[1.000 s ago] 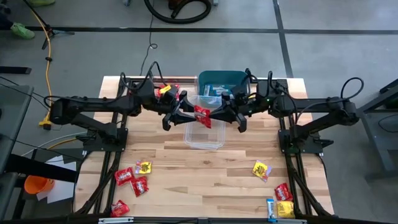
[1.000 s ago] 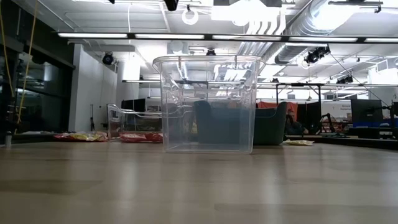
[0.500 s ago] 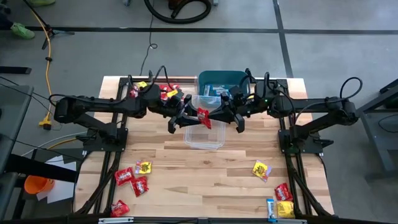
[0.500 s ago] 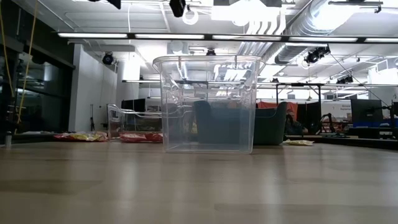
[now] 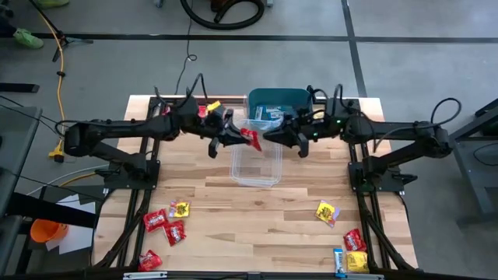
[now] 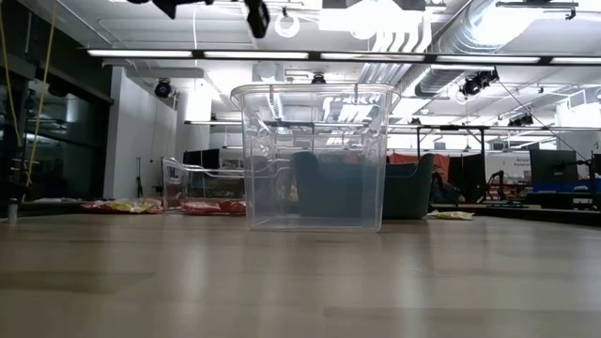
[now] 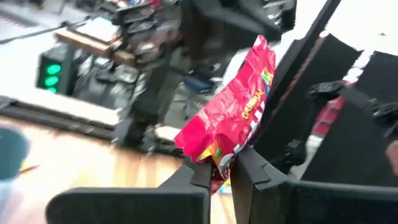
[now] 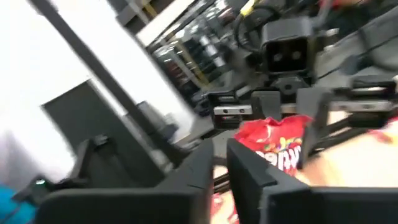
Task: Sort candy
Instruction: Put the red candy into the transparent bin
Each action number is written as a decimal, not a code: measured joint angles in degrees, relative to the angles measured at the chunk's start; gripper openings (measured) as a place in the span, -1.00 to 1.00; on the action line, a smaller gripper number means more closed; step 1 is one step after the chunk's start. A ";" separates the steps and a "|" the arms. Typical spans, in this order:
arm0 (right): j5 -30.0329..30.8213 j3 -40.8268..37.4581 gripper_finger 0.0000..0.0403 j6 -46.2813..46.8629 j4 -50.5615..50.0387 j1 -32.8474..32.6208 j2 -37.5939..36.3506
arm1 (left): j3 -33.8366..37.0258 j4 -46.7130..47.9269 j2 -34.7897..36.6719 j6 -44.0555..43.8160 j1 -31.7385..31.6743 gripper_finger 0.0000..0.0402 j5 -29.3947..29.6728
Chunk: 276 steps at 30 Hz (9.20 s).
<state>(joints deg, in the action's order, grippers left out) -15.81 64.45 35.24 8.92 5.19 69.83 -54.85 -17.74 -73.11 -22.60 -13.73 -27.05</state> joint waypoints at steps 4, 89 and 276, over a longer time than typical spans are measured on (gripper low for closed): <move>9.26 0.00 -0.45 -4.71 -7.09 0.72 -4.66 | 0.00 12.74 4.61 4.07 -3.04 -0.97 0.73; 20.78 0.00 0.33 -9.34 -20.23 0.88 -10.00 | 1.57 60.76 22.80 11.33 39.84 -0.07 31.69; 6.19 0.00 0.33 -14.55 -1.70 -5.62 -3.57 | 2.75 -0.48 15.16 19.50 26.80 -0.07 41.25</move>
<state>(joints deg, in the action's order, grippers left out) -9.63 64.45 20.70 7.21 -0.43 66.26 -52.10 -18.22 -57.95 -3.10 13.07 14.19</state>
